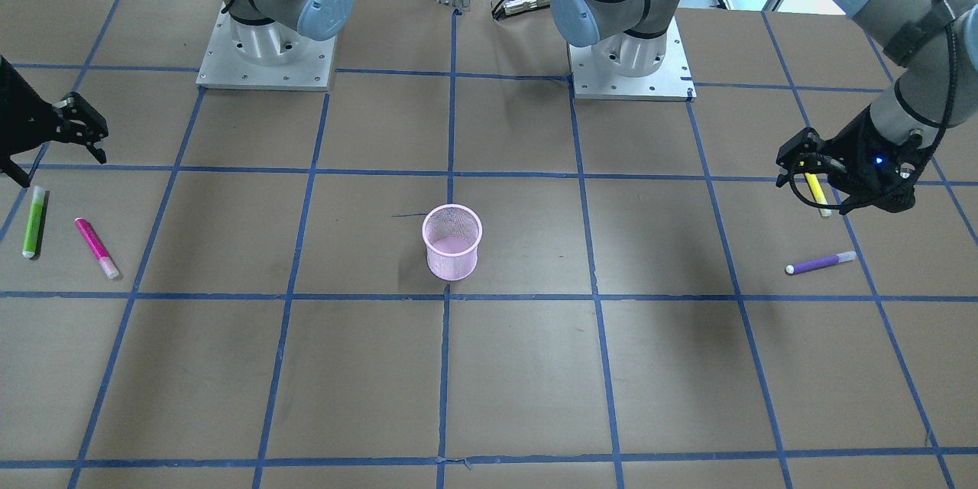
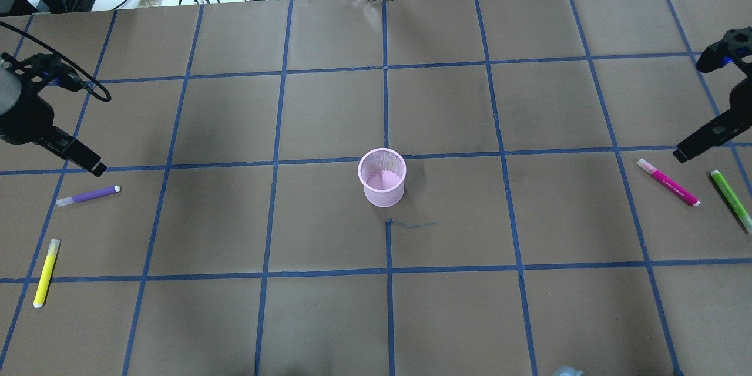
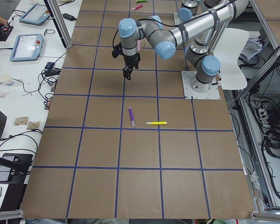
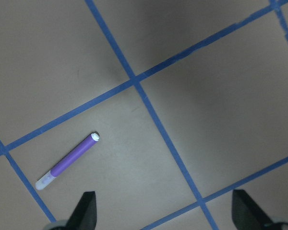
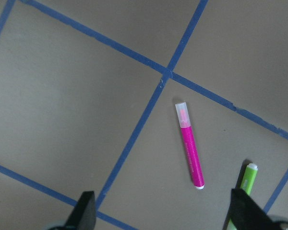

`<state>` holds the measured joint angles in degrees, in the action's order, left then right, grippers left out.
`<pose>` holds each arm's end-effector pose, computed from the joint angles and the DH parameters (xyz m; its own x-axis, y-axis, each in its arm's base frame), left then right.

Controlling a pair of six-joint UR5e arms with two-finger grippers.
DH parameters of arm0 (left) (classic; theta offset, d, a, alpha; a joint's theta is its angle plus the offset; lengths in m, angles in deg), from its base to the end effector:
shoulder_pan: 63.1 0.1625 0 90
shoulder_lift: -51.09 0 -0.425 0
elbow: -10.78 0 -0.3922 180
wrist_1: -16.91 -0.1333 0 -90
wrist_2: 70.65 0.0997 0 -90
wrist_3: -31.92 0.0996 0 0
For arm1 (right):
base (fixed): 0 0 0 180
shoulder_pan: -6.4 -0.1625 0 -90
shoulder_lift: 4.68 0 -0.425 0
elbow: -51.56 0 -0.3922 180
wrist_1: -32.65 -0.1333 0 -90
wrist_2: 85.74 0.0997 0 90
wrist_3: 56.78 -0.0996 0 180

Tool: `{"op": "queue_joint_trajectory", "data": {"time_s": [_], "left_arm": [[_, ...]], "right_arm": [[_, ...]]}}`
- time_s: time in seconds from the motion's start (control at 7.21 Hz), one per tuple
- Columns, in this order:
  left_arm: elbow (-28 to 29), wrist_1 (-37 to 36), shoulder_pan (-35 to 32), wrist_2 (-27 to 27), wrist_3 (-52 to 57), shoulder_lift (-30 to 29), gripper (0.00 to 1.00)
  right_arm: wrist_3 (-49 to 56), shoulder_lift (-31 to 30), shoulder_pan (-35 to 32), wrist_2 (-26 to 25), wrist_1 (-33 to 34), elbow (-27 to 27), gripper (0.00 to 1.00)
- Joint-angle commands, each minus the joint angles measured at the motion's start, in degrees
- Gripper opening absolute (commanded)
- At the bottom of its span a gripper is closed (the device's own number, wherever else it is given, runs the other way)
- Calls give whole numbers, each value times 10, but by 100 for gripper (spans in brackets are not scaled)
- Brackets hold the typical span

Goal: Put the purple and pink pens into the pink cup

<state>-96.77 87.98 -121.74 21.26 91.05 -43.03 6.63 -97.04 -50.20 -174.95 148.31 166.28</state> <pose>0.1439 -0.4859 0.3374 -0.8845 0.4659 0.0240 0.4665 0.8829 0.0531 -0.1355 -0.4502 0.3443 -0.8653 -0.4992 0.0453 -0.5009 0.8647 -0.0381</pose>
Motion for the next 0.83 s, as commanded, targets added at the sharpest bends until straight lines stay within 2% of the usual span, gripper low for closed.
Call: {"op": "queue_joint_trajectory", "data": {"time_s": [0.0,0.14,0.28,0.42,0.69], "left_arm": [[-31,-98,20,-2,87,-51,100],[-41,-153,20,0,120,-75,87],[-47,-178,22,3,137,-91,87],[-47,-178,35,1,141,-107,100],[-39,-174,64,0,142,-131,100]], "right_arm": [[177,41,41,5,137,82,100],[222,75,55,6,156,85,100],[259,105,71,6,181,82,100],[266,126,88,17,197,81,100],[271,169,90,18,212,60,99]]}}
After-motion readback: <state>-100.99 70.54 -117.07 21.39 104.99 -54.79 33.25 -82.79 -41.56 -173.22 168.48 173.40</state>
